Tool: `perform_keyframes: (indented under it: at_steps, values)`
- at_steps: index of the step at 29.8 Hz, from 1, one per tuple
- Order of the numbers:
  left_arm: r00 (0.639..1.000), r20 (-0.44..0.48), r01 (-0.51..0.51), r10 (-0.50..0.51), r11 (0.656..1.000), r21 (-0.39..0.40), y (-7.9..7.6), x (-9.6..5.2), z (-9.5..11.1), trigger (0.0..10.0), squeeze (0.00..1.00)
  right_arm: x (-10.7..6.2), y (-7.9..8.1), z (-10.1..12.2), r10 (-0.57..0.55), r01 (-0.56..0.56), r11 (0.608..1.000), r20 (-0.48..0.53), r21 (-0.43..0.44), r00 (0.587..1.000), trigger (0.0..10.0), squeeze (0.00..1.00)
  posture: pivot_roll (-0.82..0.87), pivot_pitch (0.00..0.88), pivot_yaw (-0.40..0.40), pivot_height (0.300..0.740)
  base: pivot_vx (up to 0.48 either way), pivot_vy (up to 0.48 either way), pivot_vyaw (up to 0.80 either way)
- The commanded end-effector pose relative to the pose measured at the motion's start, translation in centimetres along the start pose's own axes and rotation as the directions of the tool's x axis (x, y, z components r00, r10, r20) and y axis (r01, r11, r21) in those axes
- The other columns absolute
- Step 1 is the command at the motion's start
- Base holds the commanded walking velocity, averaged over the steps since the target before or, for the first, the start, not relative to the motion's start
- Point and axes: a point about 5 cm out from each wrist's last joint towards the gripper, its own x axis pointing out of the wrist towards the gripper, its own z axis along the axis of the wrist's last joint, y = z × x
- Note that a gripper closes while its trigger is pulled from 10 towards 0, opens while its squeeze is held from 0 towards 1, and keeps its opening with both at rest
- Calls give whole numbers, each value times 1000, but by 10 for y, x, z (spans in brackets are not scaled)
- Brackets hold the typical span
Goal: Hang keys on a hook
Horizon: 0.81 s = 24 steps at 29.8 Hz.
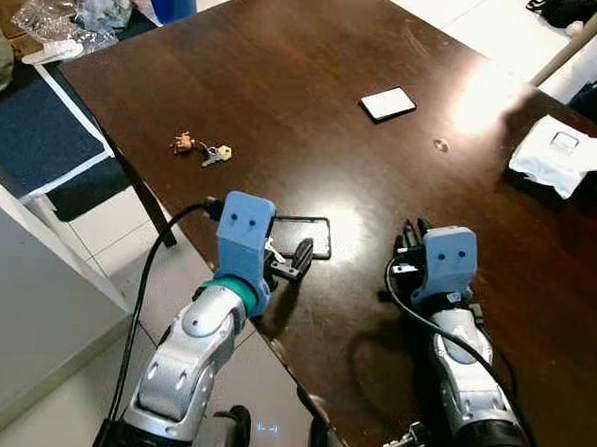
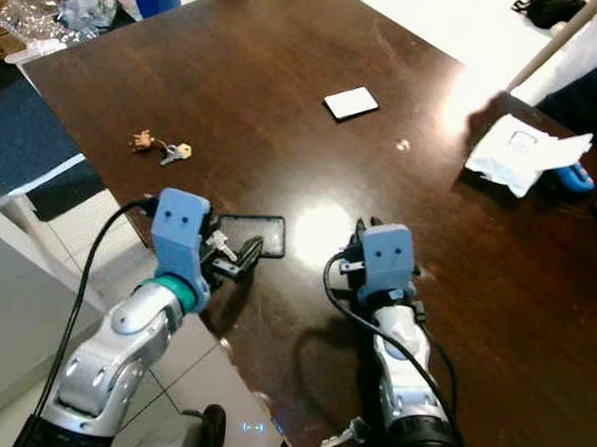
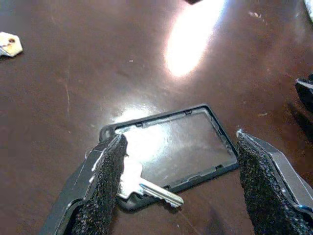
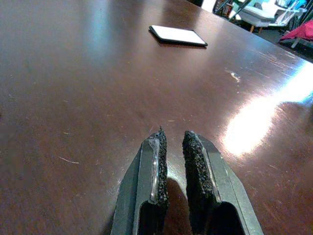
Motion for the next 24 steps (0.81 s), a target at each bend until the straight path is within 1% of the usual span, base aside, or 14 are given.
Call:
perform_keyframes:
  at_steps: [1,2,5,8,11,17,19,20,21,23,24]
  values:
    - [999,7,-32,32,999,32,4,-3,-4,10000,0,-10,7,-18,33,-33,999,-95,2,995,10000,0,15,225,113,740,0,0,0]
    - [999,7,-32,32,999,32,4,-3,-4,10000,0,-10,7,-18,33,-33,999,-95,2,995,10000,0,15,225,113,740,0,0,0]
    - [998,-4,-70,70,993,100,8,-4,-10,10000,0,-10,7,-18,34,-34,999,-94,2,995,10000,0,13,228,112,740,0,0,0]
    - [996,-17,-85,88,990,117,9,-6,-14,10000,0,-10,7,-18,34,-34,999,-96,1,995,10000,0,13,228,112,740,0,0,0]
    - [992,-36,-119,124,986,116,10,-7,-20,10000,0,-11,6,-18,34,-34,999,-97,0,995,10000,0,12,232,111,740,0,0,0]
    - [991,-54,-119,125,987,112,7,-7,-26,10000,0,-11,7,-18,37,-37,999,-96,0,995,10000,0,12,232,111,740,0,0,0]
    - [981,-99,-159,169,982,102,6,-6,-32,10000,0,-11,7,-18,41,-41,999,-95,0,995,10000,0,12,234,109,740,0,0,0]
    - [981,-99,-159,169,982,102,6,-6,-32,10000,0,-11,7,-18,41,-41,999,-95,0,995,10000,0,12,234,109,740,0,0,0]
    - [974,-121,-181,192,979,95,7,-4,-35,10000,0,-10,8,-18,43,-43,999,-95,0,995,10000,0,10,229,106,740,0,0,0]
    - [974,-121,-181,192,979,95,7,-4,-35,10000,0,-10,8,-18,43,-43,999,-95,0,995,10000,0,10,229,106,740,0,0,0]
    - [967,-144,-201,212,976,85,7,-3,-37,10000,0,-10,8,-17,45,-45,999,-94,0,995,10000,0,10,229,106,740,0,0,0]
